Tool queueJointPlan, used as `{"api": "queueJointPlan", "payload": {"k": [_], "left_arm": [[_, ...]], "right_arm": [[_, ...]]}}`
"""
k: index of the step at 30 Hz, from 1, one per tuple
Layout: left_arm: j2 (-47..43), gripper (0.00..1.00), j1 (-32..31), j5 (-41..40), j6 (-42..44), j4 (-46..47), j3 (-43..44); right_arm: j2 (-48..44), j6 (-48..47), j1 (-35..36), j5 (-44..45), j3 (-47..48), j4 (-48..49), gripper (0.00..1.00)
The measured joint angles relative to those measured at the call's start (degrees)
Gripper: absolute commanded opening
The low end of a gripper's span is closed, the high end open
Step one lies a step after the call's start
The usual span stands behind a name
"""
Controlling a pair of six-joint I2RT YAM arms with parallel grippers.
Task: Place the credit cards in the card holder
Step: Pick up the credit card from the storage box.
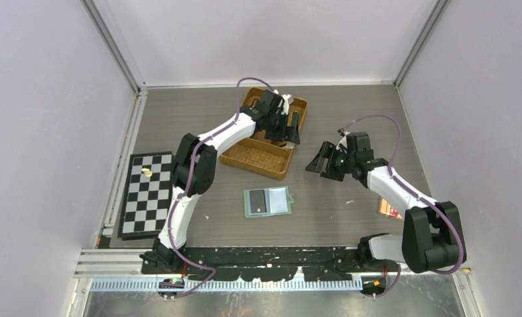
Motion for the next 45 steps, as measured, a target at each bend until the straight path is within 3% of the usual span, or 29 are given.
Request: {"api": "queueJointPlan", "payload": {"k": [6,14,35,45], "left_arm": [[-1.53,0.73,-0.59,0.55,-0.15,0.46,-1.25],[-2.36,0.6,-0.94,0.92,-0.04,0.74,-1.64],[-2.36,0.14,-2.01,-2.73,2.38,-0.04,-1.86],[-2.93,0.0,-2.82,-7.1,3.61,-1.53,-1.75]], "right_arm": [[0.04,0.02,-0.09,0.04,-0.09,0.0,0.71],[0.04,0.04,-0.15,0.04,-0.35,0.13,0.71],[0.0,0.24,-0.15,0.39,-0.9,0.46,0.7],[-0.46,0.24,-0.22,0.48,-0.96,0.81,0.7]]}}
